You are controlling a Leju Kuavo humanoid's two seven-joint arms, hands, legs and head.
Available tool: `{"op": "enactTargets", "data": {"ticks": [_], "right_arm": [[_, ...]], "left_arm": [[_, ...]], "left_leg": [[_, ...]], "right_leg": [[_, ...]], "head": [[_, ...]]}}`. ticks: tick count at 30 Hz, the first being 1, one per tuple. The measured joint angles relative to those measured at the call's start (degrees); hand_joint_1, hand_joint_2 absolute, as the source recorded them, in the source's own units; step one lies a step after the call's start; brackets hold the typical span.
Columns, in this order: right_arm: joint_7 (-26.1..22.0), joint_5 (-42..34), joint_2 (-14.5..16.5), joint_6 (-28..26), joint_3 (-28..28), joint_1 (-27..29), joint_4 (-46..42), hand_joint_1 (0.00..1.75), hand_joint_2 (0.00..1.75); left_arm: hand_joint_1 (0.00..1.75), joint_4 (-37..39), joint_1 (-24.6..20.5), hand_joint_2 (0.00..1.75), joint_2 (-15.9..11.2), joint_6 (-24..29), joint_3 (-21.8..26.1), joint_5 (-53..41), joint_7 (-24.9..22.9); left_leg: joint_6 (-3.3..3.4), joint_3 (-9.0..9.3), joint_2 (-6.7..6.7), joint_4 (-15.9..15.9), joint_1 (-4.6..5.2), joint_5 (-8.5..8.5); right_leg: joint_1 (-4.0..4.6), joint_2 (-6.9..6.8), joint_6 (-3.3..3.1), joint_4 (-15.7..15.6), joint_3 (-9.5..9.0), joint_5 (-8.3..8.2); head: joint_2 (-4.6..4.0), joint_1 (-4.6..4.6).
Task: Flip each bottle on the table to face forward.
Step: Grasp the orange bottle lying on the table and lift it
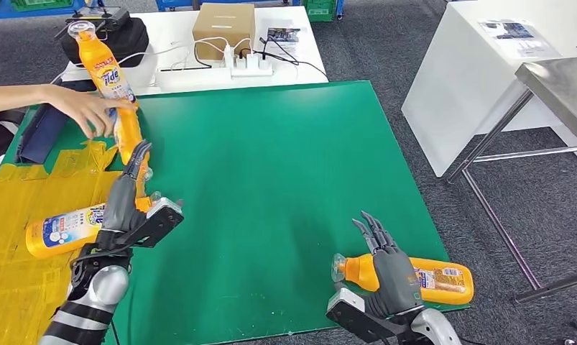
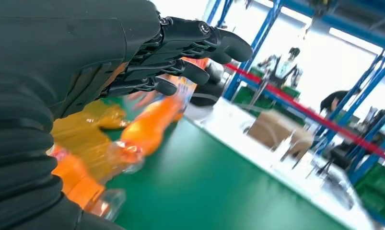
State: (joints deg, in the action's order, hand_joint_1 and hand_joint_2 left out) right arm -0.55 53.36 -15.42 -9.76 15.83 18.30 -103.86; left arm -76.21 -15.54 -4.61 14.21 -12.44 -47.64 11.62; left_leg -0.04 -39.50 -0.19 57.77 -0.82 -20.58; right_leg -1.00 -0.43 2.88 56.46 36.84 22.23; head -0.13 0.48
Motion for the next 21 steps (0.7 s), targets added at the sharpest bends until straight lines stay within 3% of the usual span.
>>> {"op": "enactTargets", "data": {"ticks": [6, 15, 21], "right_arm": [[0.18, -0.01, -1.55, 0.01, -0.41, 1.66, -2.22, 0.00, 1.75], [0.67, 0.54, -2.32, -0.01, -0.45, 2.15, -3.09, 0.00, 1.75], [3.90, 4.01, -3.89, -0.10, -0.71, 3.06, -3.37, 0.00, 1.75]], "left_arm": [[0.00, -6.93, 2.75, 1.75, 0.06, -0.22, 1.37, 0.66, 0.38], [0.00, -10.41, 4.34, 1.75, 0.08, -0.20, 1.96, 2.31, 1.62], [0.00, -14.98, 9.29, 1.75, 0.38, -0.23, 3.62, 5.91, 4.05]], "left_leg": [[0.01, 0.03, -0.01, -0.01, -0.02, 0.03], [0.05, 0.03, -0.01, -0.01, 0.00, 0.04], [0.04, 0.03, -0.01, -0.01, 0.00, -0.03]], "right_leg": [[0.01, -0.01, -0.08, 0.01, -0.02, 0.07], [-0.05, -0.01, -0.03, 0.00, -0.06, 0.04], [-0.05, 0.00, 0.01, 0.00, -0.05, 0.07]], "head": [[0.00, -0.01], [0.00, 0.00], [0.00, 0.00]]}}
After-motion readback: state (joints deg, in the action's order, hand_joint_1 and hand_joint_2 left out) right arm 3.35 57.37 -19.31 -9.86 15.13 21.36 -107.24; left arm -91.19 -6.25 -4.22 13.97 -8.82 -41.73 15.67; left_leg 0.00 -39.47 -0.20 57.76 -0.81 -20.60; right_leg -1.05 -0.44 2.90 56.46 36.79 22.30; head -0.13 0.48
